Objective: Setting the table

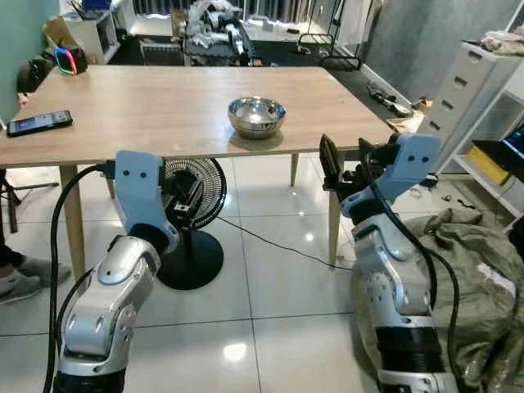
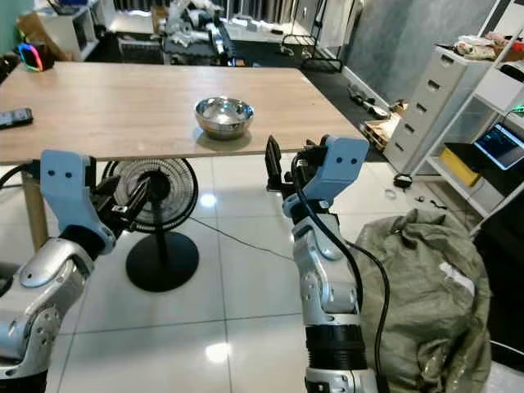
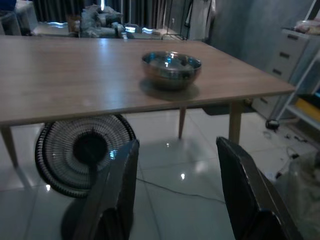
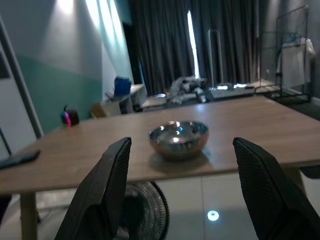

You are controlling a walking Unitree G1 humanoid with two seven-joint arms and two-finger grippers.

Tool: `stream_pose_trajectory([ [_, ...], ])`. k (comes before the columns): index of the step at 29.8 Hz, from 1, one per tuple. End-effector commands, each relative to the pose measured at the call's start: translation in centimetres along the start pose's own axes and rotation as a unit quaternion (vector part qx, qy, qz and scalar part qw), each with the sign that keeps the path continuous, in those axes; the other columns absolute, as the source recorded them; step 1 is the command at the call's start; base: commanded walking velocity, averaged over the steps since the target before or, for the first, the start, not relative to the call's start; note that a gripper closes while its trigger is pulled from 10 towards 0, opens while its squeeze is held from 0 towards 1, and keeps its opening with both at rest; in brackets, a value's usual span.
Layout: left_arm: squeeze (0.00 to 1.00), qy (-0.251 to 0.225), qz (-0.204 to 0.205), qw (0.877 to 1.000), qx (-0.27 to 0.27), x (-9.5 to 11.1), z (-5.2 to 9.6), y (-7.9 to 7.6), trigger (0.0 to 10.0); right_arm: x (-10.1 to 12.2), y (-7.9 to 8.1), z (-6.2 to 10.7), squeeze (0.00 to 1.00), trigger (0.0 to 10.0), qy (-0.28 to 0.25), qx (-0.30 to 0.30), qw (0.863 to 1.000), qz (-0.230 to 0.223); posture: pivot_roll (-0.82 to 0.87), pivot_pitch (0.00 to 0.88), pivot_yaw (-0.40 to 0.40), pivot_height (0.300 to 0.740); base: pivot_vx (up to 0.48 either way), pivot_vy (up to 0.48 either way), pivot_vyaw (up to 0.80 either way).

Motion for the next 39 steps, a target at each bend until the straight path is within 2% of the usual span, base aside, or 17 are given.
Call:
stream_pose_trajectory([
  [1, 0.00, 0.007, -0.003, 1.000, -0.005, -0.3, 0.0, -0.2, 10.0, -0.1, -0.6, 0.2, 0.00, 10.0, 0.003, -0.009, 1.000, -0.002, 0.03, 0.050, -0.011, 0.740, 0.000, 0.000, -0.80],
  [18, 0.00, 0.009, 0.000, 1.000, -0.006, -0.4, 0.0, -0.4, 10.0, 0.0, -0.6, 0.2, 0.00, 10.0, 0.006, -0.009, 1.000, -0.001, 0.02, 0.058, -0.013, 0.740, 0.000, 0.000, -0.80],
  [24, 0.00, 0.028, -0.007, 1.000, -0.011, -1.5, 0.3, -0.5, 10.0, -0.3, -0.8, 0.4, 0.00, 10.0, 0.012, -0.011, 1.000, 0.003, 0.02, 0.061, -0.014, 0.740, 0.000, 0.000, -0.80],
  [26, 0.00, 0.061, -0.026, 0.998, -0.010, -3.7, 1.1, -0.1, 10.0, -2.1, -1.5, 1.1, 0.00, 10.0, 0.044, -0.012, 0.999, 0.027, 0.02, 0.062, -0.015, 0.740, 0.000, 0.000, -0.80],
  [27, 0.00, 0.061, -0.026, 0.998, -0.010, -3.7, 1.1, -0.1, 10.0, -2.1, -1.5, 1.1, 0.00, 10.0, 0.044, -0.012, 0.999, 0.027, 0.02, 0.062, -0.015, 0.740, 0.000, 0.000, -0.80],
  [29, 0.00, 0.104, -0.043, 0.994, -0.009, -6.5, 2.3, 0.5, 10.0, -5.2, -2.8, 2.5, 0.00, 10.0, 0.106, -0.018, 0.993, 0.051, 0.03, 0.063, -0.018, 0.740, 0.000, 0.000, -0.80],
  [30, 0.00, 0.143, -0.057, 0.988, -0.007, -9.0, 3.5, 1.1, 10.0, -7.6, -4.0, 4.0, 0.00, 10.0, 0.149, -0.023, 0.986, 0.070, 0.03, 0.065, -0.020, 0.740, 0.000, 0.000, -0.80],
  [31, 0.00, 0.168, -0.066, 0.984, -0.007, -10.7, 4.4, 1.5, 10.0, -9.1, -4.7, 5.0, 0.00, 10.0, 0.176, -0.026, 0.981, 0.082, 0.03, 0.065, -0.020, 0.740, 0.000, 0.000, -0.80],
  [32, 0.00, 0.208, -0.085, 0.974, -0.005, -13.1, 5.9, 2.2, 10.0, -11.1, -5.7, 6.7, 0.00, 10.0, 0.213, -0.035, 0.973, 0.088, 0.04, 0.069, -0.024, 0.740, 0.000, 0.000, -0.80],
  [33, 0.00, 0.267, -0.099, 0.959, -0.006, -16.5, 8.2, 2.9, 10.0, -13.6, -7.1, 9.1, 0.00, 10.0, 0.259, -0.050, 0.960, 0.090, 0.04, 0.067, -0.025, 0.740, 0.000, 0.000, -0.80],
  [34, 0.00, 0.267, -0.099, 0.959, -0.006, -16.5, 8.2, 2.9, 10.0, -13.6, -7.1, 9.1, 0.00, 10.0, 0.259, -0.050, 0.960, 0.090, 0.04, 0.067, -0.025, 0.740, 0.000, 0.000, -0.80],
  [36, 0.00, 0.303, -0.107, 0.947, -0.008, -18.9, 10.1, 3.2, 10.0, -15.5, -8.2, 11.2, 0.00, 10.0, 0.296, -0.066, 0.949, 0.092, 0.05, 0.068, -0.026, 0.740, 0.000, 0.000, -0.80],
  [37, 0.00, 0.303, -0.107, 0.947, -0.008, -18.9, 10.1, 3.2, 10.0, -15.5, -8.2, 11.2, 0.00, 10.0, 0.296, -0.066, 0.949, 0.092, 0.05, 0.068, -0.026, 0.740, 0.000, 0.000, -0.80],
  [38, 0.00, 0.322, -0.123, 0.939, -0.015, -20.7, 11.7, 3.2, 10.0, -17.3, -9.2, 13.4, 0.00, 10.0, 0.334, -0.084, 0.935, 0.080, 0.05, 0.066, -0.026, 0.740, 0.000, 0.000, -0.80],
  [39, 0.00, 0.322, -0.123, 0.939, -0.015, -20.7, 11.7, 3.2, 10.0, -17.3, -9.2, 13.4, 0.00, 10.0, 0.334, -0.084, 0.935, 0.080, 0.05, 0.066, -0.026, 0.740, 0.000, 0.000, -0.80],
])
Point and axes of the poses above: a point about 5 cm out from each wrist's last joint towards the gripper, its own z axis pointing back from the gripper into the wrist, its own x axis along the axis of the wrist's last joint, y = z × x, the point moved 6 cm from there along -z, pointing out of the wrist towards the gripper, and after that the axes turned 12 degrees about -z, right-handed, at the moved point
